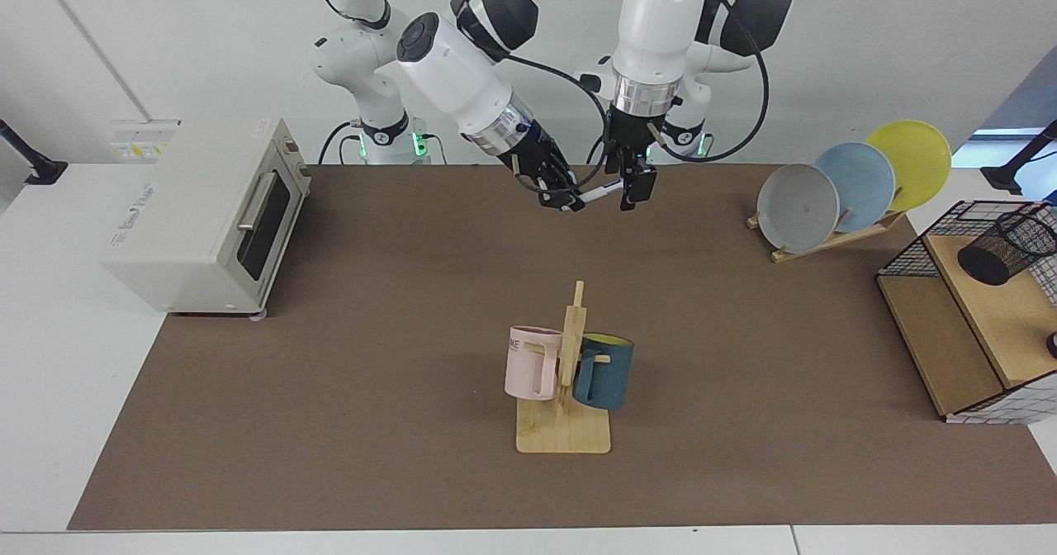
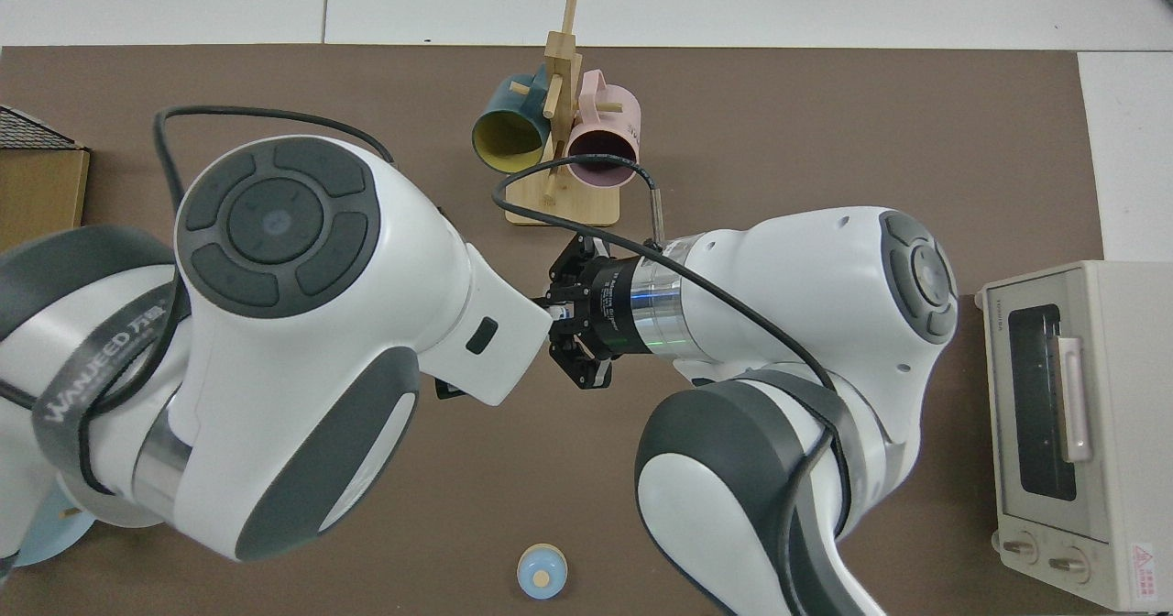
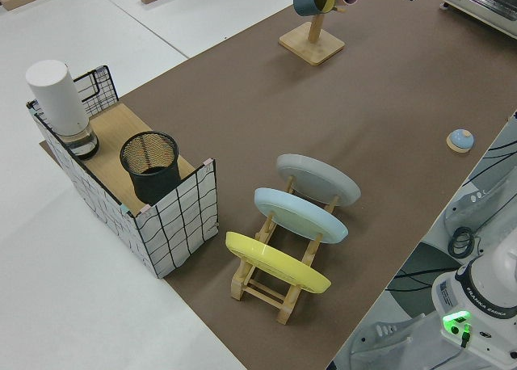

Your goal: Put markers into pen holder

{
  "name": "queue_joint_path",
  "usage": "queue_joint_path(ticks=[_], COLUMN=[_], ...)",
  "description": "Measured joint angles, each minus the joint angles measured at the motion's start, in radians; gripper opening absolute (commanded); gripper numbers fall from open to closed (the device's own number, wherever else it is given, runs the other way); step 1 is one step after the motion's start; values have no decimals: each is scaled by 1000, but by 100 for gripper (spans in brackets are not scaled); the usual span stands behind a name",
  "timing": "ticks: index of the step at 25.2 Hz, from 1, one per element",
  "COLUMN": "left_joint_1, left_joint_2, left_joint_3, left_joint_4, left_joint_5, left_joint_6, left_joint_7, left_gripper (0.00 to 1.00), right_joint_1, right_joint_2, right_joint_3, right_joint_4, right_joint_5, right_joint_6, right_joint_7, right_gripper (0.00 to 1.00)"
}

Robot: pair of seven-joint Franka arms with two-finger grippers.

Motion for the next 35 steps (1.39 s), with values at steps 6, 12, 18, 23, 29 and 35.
queue_joint_path(ticks=[6,12,18,23,29,35], left_joint_1=[0,0,1,2,3,5], left_joint_2=[0,-1,-1,-1,-6,-26], left_joint_3=[0,-1,7,28,120,245], left_joint_4=[0,1,1,1,-13,-49], left_joint_5=[-1,-8,-9,-6,-3,30], left_joint_6=[-9,-18,-22,-44,-72,-83], left_joint_7=[-8,-4,-9,-12,-13,-9], left_gripper=[0,0,0,0,0,0], right_joint_1=[0,0,0,-1,-66,-181], right_joint_2=[0,-1,-1,-19,-62,-106], right_joint_3=[0,0,-3,-8,-22,-27], right_joint_4=[0,-2,-2,-2,-2,-2], right_joint_5=[0,-2,-27,-144,-244,-379], right_joint_6=[0,0,-10,-80,-230,-320], right_joint_7=[0,-32,-36,-111,-359,-676], right_gripper=[0,50,100,100,100,100])
